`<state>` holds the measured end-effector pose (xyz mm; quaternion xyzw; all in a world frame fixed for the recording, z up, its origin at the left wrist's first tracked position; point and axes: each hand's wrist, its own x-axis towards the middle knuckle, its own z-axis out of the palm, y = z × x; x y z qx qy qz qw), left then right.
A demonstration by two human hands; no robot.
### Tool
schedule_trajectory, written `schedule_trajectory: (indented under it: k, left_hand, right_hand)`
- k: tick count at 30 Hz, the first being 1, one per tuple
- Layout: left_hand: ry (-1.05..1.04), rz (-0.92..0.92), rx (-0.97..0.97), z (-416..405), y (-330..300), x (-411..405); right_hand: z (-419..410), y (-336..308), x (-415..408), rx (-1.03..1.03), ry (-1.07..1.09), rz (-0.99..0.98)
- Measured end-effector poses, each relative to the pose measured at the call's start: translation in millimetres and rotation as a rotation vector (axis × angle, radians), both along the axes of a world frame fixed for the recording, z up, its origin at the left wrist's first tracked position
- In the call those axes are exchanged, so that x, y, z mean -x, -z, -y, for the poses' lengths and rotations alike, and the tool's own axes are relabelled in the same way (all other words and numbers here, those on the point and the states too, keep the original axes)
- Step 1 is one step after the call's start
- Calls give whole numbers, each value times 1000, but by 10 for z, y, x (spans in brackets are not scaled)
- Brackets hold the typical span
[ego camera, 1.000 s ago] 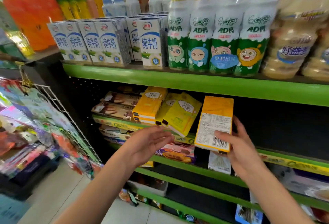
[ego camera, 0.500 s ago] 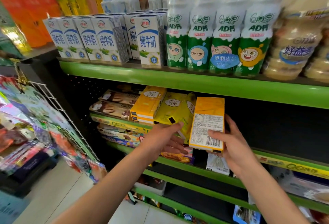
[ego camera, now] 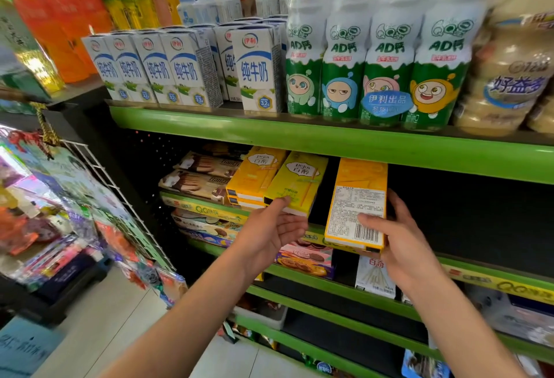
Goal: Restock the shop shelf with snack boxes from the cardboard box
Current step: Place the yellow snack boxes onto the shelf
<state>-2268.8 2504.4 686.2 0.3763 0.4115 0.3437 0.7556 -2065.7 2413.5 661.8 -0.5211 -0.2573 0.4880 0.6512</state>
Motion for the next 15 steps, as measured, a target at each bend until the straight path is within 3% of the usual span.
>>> schedule_trajectory:
  k: [15]
  left_hand:
    - [-71, 216, 251, -76, 82, 26]
  right_hand:
    - [-100, 98, 24, 24, -39, 8]
